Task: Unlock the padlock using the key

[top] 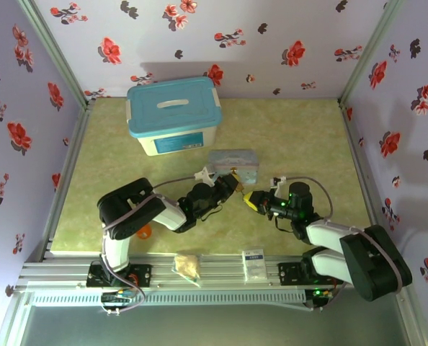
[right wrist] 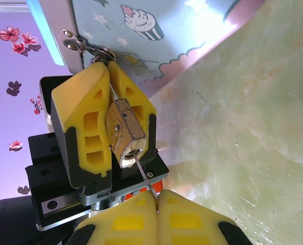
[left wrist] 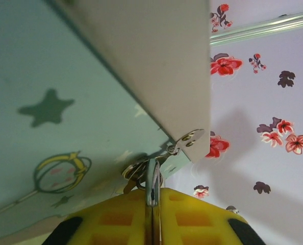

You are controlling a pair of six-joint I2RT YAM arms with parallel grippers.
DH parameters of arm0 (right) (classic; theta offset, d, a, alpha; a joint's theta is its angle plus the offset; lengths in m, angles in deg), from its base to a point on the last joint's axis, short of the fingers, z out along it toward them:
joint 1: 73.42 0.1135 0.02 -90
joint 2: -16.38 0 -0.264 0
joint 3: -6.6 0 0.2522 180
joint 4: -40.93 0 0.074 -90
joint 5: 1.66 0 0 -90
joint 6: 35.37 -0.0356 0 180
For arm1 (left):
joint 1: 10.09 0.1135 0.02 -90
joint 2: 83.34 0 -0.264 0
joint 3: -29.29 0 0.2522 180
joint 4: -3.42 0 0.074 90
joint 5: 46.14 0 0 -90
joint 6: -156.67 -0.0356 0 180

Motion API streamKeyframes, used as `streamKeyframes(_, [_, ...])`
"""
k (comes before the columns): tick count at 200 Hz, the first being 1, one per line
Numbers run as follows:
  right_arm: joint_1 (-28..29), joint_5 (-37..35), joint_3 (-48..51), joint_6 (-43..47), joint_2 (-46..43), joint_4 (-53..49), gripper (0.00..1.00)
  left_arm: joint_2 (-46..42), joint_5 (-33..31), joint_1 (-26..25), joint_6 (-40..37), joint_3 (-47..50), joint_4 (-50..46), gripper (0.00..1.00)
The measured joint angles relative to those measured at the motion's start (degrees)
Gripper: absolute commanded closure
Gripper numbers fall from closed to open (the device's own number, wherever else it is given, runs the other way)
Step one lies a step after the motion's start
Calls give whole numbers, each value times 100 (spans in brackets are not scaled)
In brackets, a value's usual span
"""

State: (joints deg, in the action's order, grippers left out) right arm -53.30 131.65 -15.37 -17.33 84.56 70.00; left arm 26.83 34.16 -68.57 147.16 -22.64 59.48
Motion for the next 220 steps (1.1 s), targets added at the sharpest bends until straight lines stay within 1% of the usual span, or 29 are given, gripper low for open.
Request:
streamKeyframes(56, [-7,11,-173,151,44,-487,100,136,-17,0,0,-20,0,100])
streamKeyframes(106, [-7,-116,-374,588,-127,-1287,100,146,22,-2,-7,-92,-306,100])
streamKeyframes(129, [-4,-173,-387,667,-149,-1451,100,149,33,-17,-4,-92,-411,100])
streamKeyframes(162, [125,-352,-431,673,-61,-1493,100,216,20,-20,-4,-92,-435,100])
streamKeyframes(192, [223,-501,-415,352,162,-1193,100,240,-105,-17,-7,-90,-476,100])
streamKeyframes(220, [442,-833,-358,81,192,-916,100,240,-245,-17,-4,-90,-468,100])
